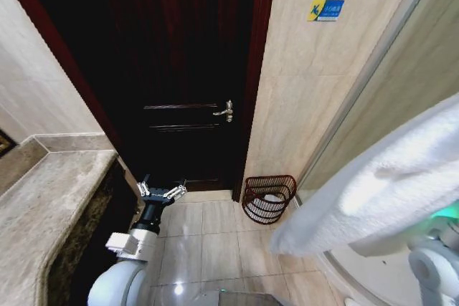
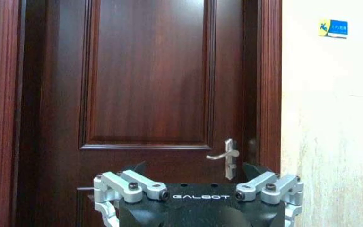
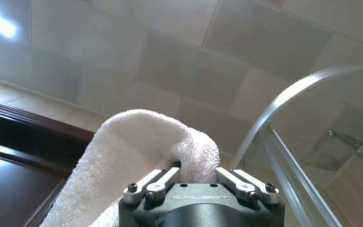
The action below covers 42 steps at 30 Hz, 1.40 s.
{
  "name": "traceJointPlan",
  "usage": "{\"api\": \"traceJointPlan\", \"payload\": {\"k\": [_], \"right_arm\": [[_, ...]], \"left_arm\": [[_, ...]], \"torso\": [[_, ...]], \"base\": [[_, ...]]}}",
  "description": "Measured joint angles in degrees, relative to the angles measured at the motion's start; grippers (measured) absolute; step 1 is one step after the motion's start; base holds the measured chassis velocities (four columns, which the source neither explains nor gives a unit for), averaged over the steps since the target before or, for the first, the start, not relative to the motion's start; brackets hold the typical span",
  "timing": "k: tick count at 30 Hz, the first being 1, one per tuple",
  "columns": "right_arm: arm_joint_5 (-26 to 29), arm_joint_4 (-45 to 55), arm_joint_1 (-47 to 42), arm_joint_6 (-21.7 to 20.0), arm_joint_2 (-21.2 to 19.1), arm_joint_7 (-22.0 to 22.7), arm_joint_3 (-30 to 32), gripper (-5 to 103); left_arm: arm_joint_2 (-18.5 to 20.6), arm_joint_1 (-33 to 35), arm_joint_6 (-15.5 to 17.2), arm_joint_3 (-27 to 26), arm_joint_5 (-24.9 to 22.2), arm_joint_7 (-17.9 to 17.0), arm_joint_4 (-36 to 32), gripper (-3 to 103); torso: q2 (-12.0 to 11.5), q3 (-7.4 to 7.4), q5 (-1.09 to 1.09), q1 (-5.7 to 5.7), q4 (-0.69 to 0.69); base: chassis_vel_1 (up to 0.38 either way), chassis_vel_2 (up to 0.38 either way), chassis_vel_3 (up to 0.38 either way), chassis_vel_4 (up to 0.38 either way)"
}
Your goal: Discard the used towel into the hamper.
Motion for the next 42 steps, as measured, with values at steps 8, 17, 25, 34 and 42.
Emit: {"api": "traceJointPlan", "payload": {"k": [8,17,25,34,42], "right_arm": [[2.2,-5.6,6.0,-0.8,-3.9,-0.3,-2.2,11],[4.9,-13.8,11.8,-1.7,-5.8,-1.7,-4.8,11],[5.2,-18.0,16.5,-1.3,-7.3,-2.8,-7.3,11],[4.9,-22.6,25.2,-2.7,-9.2,-3.8,-13.4,11],[4.8,-25.1,28.9,-2.1,-9.2,-5.6,-16.7,11]], "left_arm": [[0.0,0.0,0.0,0.0,0.0,0.0,0.0,100],[0.0,0.0,0.0,0.0,0.0,0.0,0.0,100],[0.0,0.0,0.0,0.0,0.0,0.0,0.0,100],[0.0,0.0,0.0,0.0,0.0,0.0,0.0,100],[0.0,0.0,0.0,0.0,0.0,0.0,0.0,100]], "torso": [[0.0,0.00,0.00,0.00,0.01],[0.0,0.00,0.01,0.00,0.00],[0.0,0.01,-0.01,0.00,0.00],[0.0,0.01,0.00,0.00,0.00],[0.0,0.00,-0.01,-0.01,0.00]], "base": [[0.000,0.000,0.000,0.000],[0.000,0.000,0.000,0.000],[0.000,0.000,0.000,0.000],[0.000,0.000,0.000,0.000],[0.000,0.000,0.000,0.000]]}}
